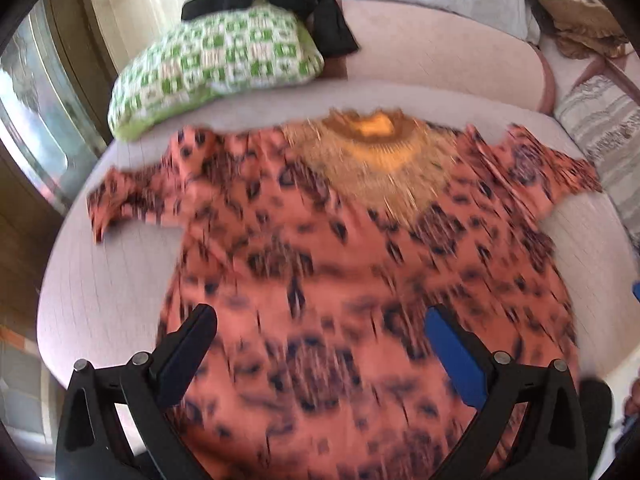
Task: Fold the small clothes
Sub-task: 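Grasp the dress sleeve with the right gripper and lift it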
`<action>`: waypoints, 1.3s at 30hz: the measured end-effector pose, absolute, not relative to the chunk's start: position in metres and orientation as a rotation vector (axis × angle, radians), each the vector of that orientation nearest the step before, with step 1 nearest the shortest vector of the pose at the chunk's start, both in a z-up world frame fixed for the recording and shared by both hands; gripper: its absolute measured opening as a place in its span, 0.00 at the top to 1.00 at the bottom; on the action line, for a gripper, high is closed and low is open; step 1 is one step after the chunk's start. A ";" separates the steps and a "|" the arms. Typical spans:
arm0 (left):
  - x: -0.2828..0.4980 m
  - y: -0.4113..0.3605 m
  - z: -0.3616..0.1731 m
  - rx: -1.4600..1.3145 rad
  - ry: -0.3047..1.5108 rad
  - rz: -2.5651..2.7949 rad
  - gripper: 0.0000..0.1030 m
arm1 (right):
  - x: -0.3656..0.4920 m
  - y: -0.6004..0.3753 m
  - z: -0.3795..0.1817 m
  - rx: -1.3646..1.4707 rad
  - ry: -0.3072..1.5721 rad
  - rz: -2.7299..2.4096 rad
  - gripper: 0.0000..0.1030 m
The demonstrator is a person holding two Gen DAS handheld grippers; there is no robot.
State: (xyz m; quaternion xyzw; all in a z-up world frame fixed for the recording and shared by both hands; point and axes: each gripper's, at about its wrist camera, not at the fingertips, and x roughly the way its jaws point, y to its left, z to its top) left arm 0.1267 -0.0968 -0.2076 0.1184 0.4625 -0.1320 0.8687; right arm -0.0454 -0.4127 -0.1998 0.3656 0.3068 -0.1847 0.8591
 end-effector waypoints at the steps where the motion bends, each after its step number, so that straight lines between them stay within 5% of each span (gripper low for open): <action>1: 0.136 -0.102 -0.209 0.241 0.943 -0.272 0.00 | -0.043 -0.425 -0.208 0.804 0.641 -0.388 0.00; 5: 0.180 -0.125 -0.220 0.210 0.862 -0.268 0.00 | -0.024 -0.476 -0.236 0.931 0.611 -0.387 0.04; 9: 0.207 -0.141 -0.245 0.210 0.869 -0.281 0.00 | 0.005 -0.538 -0.259 1.034 0.578 -0.434 0.29; 11: 0.211 -0.140 -0.256 0.201 0.893 -0.295 0.00 | 0.018 -0.568 -0.268 1.090 0.556 -0.464 0.34; 26: 0.247 -0.144 -0.283 0.073 0.996 -0.330 0.00 | 0.055 -0.710 -0.322 1.312 0.346 -0.691 0.35; 34: 0.259 -0.131 -0.283 0.006 0.989 -0.292 0.00 | 0.070 -0.715 -0.321 1.263 0.370 -0.718 0.86; 39: 0.257 -0.130 -0.275 0.031 0.944 -0.262 0.00 | 0.068 -0.688 -0.292 1.158 0.334 -0.698 0.92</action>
